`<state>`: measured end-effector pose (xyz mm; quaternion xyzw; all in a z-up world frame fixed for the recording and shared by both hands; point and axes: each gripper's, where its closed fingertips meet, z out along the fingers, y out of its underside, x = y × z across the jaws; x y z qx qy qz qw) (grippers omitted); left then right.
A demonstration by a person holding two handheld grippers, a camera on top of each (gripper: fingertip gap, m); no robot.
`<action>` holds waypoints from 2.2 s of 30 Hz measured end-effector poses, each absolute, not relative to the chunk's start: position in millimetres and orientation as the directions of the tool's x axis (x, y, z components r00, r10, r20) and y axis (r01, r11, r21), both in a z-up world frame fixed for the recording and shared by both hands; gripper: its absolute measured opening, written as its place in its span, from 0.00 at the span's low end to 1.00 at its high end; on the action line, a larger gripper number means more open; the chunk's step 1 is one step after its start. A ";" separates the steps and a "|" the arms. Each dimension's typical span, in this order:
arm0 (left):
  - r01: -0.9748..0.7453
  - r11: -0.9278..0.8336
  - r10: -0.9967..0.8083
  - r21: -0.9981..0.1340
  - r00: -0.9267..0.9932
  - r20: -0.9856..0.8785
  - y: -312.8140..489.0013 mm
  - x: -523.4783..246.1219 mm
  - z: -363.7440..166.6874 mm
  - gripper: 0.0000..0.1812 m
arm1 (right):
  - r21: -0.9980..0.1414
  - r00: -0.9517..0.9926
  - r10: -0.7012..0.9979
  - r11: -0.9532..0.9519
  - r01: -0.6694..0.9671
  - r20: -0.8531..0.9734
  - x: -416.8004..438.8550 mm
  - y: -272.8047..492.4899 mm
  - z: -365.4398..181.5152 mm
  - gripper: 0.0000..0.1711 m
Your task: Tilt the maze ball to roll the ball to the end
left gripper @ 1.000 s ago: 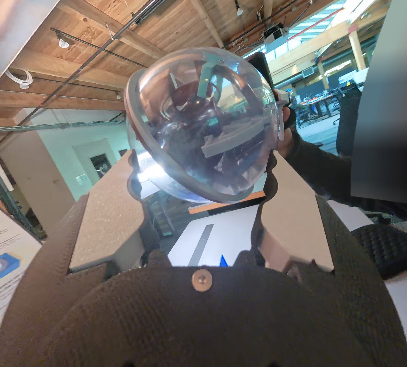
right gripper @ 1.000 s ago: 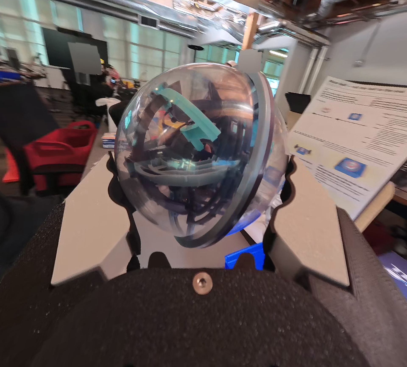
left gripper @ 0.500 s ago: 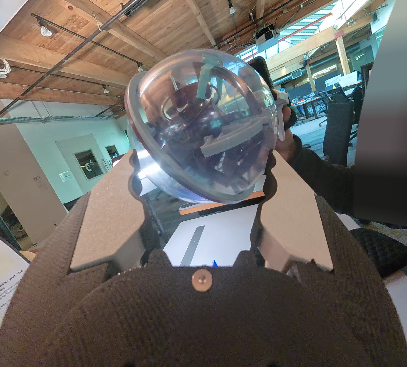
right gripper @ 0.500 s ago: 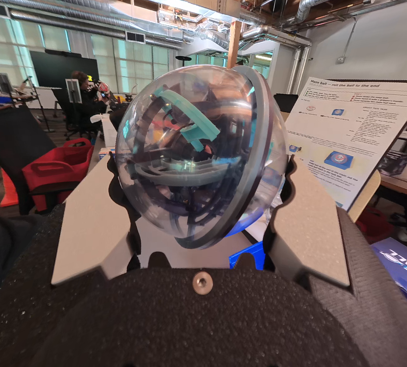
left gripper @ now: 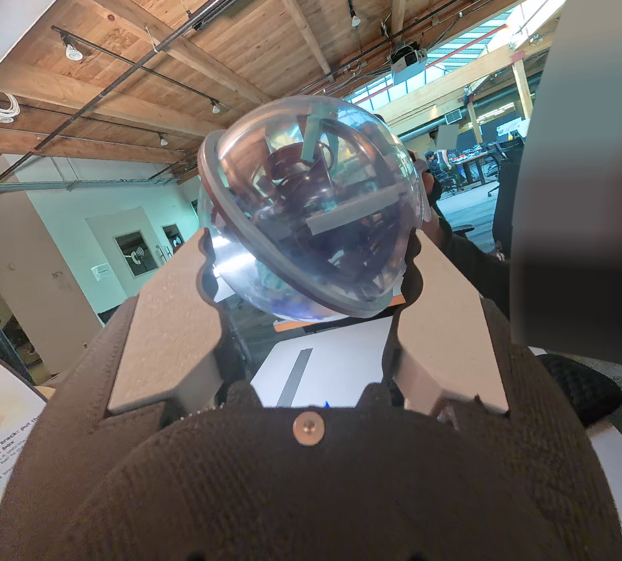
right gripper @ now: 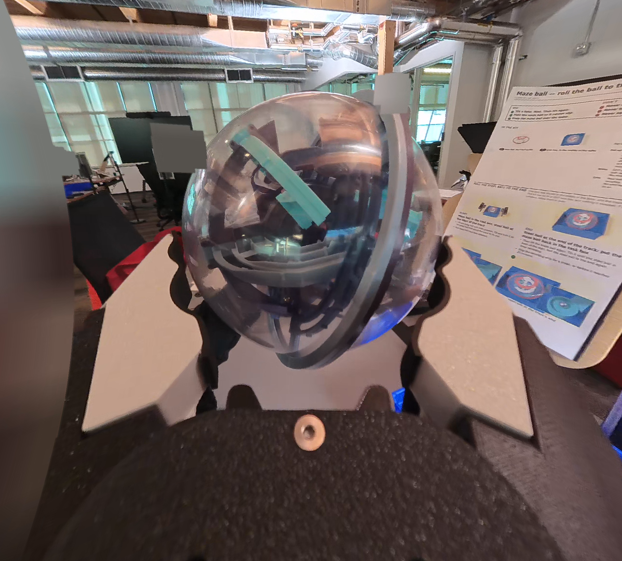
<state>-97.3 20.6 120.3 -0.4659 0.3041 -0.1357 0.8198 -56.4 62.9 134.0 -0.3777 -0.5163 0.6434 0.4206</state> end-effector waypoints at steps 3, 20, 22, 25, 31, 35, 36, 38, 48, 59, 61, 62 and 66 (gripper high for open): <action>-0.062 0.520 -0.508 -0.852 0.779 -0.367 19.9 -97.6 119.7 0.63 | -0.980 -0.367 0.928 -0.123 -0.157 -0.058 -56.2 64.0 132.7 0.83; -0.248 0.551 -0.427 -0.797 0.737 -0.525 17.0 -86.5 88.3 0.62 | -0.934 -0.389 0.908 0.003 -0.358 0.152 -42.8 60.6 105.7 0.82; -0.281 0.553 -0.412 -0.784 0.726 -0.550 15.6 -82.5 85.2 0.62 | -0.923 -0.409 0.899 -0.012 -0.386 0.159 -39.4 60.9 100.0 0.82; -0.322 0.564 -0.391 -0.760 0.706 -0.590 11.7 -75.3 84.7 0.62 | -0.906 -0.448 0.879 -0.050 -0.420 0.159 -34.5 60.5 93.3 0.82; -0.356 0.588 -0.377 -0.727 0.674 -0.635 5.7 -63.9 88.6 0.61 | -0.884 -0.504 0.851 -0.113 -0.453 0.149 -27.6 59.6 88.0 0.82; -0.357 0.598 -0.377 -0.717 0.664 -0.646 3.6 -60.0 89.9 0.61 | -0.876 -0.531 0.836 -0.147 -0.460 0.138 -25.1 59.8 85.8 0.82; -0.357 0.596 -0.379 -0.719 0.665 -0.644 3.8 -59.7 89.6 0.61 | -0.875 -0.536 0.834 -0.155 -0.458 0.132 -25.1 60.3 85.1 0.82; -0.349 0.586 -0.390 -0.731 0.670 -0.632 5.6 -62.4 88.2 0.61 | -0.877 -0.532 0.838 -0.164 -0.452 0.118 -26.6 61.8 84.0 0.82; -0.249 0.534 -0.458 -0.808 0.717 -0.525 17.2 -84.8 74.8 0.60 | -0.906 -0.434 0.898 -0.130 -0.403 0.065 -39.8 66.8 83.1 0.81; -0.132 0.493 -0.515 -0.860 0.752 -0.411 28.9 -99.0 65.1 0.59 | -0.926 -0.409 0.912 -0.188 -0.328 -0.041 -54.4 79.0 67.0 0.82; -0.128 0.490 -0.515 -0.862 0.756 -0.405 30.8 -100.4 63.0 0.59 | -0.925 -0.409 0.911 -0.199 -0.323 -0.053 -56.2 81.4 63.8 0.82; -0.126 0.487 -0.515 -0.864 0.758 -0.401 32.0 -101.2 61.5 0.59 | -0.925 -0.409 0.910 -0.204 -0.320 -0.060 -57.1 82.9 62.1 0.82; -0.118 0.466 -0.519 -0.877 0.766 -0.379 38.1 -105.3 53.6 0.58 | -0.926 -0.405 0.910 -0.225 -0.302 -0.089 -61.1 89.8 54.0 0.82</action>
